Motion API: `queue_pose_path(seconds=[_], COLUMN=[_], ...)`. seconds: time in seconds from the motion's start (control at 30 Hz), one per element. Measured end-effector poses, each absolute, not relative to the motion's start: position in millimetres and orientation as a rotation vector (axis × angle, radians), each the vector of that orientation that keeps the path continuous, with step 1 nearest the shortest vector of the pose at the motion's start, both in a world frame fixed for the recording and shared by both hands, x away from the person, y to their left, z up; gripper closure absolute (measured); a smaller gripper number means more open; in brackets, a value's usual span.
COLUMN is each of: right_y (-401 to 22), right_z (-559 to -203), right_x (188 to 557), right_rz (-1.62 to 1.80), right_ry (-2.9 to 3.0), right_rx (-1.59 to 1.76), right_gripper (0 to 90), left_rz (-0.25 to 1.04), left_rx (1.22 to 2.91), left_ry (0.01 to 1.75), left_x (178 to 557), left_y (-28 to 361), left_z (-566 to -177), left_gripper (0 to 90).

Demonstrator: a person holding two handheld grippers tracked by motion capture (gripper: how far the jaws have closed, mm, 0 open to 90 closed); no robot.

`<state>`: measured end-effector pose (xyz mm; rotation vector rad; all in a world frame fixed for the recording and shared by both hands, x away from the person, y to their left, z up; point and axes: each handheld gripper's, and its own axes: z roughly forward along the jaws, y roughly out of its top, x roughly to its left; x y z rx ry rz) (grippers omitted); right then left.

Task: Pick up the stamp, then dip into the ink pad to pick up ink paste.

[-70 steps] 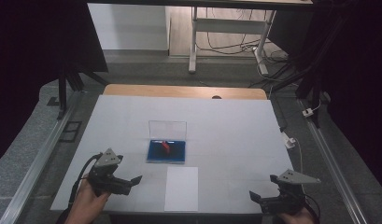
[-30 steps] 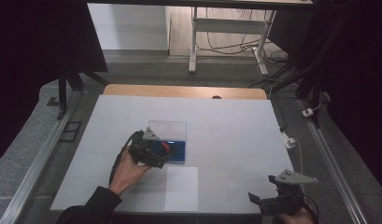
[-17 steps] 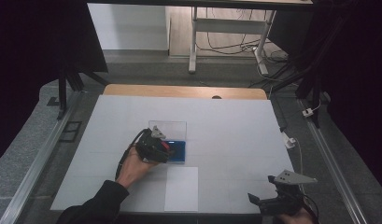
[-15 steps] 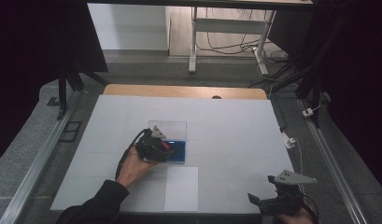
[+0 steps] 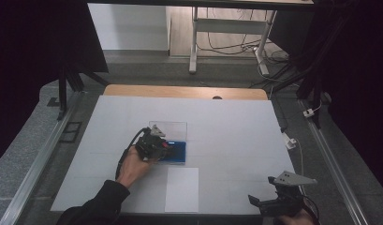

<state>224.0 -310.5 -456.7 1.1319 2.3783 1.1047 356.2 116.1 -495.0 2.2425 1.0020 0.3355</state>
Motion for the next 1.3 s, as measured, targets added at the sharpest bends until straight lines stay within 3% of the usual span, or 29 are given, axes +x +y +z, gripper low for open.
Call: queue_pose_path(seconds=[1.07,1.3], right_y=[-311.1,-310.4], right_z=[-456.4,-456.3], right_x=[223.4,223.5], right_rz=[1.107,1.101], right_ry=[2.375,2.375], right_rx=[1.13,1.132], right_gripper=[0.6,0.5], left_rz=[0.35,0.279], left_rx=[2.143,2.104], left_ry=[0.982,1.009], left_x=[344.4,347.9], left_y=[123.9,126.4], left_z=[-466.8,-465.5], left_gripper=[58.6,58.5])
